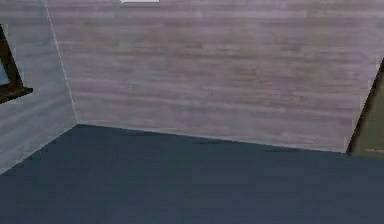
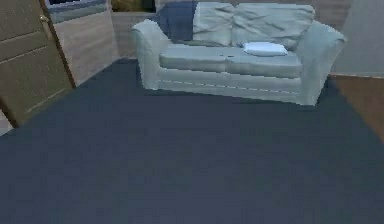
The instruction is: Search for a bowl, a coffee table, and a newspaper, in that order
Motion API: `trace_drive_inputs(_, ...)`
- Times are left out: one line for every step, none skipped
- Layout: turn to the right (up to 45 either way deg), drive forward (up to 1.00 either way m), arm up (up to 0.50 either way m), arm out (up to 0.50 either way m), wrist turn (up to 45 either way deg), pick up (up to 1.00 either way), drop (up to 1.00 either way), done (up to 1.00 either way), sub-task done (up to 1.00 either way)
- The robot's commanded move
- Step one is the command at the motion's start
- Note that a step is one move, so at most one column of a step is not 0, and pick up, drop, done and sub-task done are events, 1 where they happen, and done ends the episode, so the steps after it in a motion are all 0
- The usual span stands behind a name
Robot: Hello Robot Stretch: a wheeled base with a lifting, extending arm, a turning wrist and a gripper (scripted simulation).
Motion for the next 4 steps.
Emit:
trace_drive_inputs(-21.0,0.00,0.00,0.00,0.0,0.00,0.00,0.00,0.00)
trace_drive_inputs(0.0,0.35,0.00,0.00,0.0,0.00,0.00,0.00,0.00)
trace_drive_inputs(-45.0,0.00,0.00,0.00,0.0,0.00,0.00,0.00,0.00)
trace_drive_inputs(-39.0,0.00,0.00,0.00,0.0,0.00,0.00,0.00,0.00)
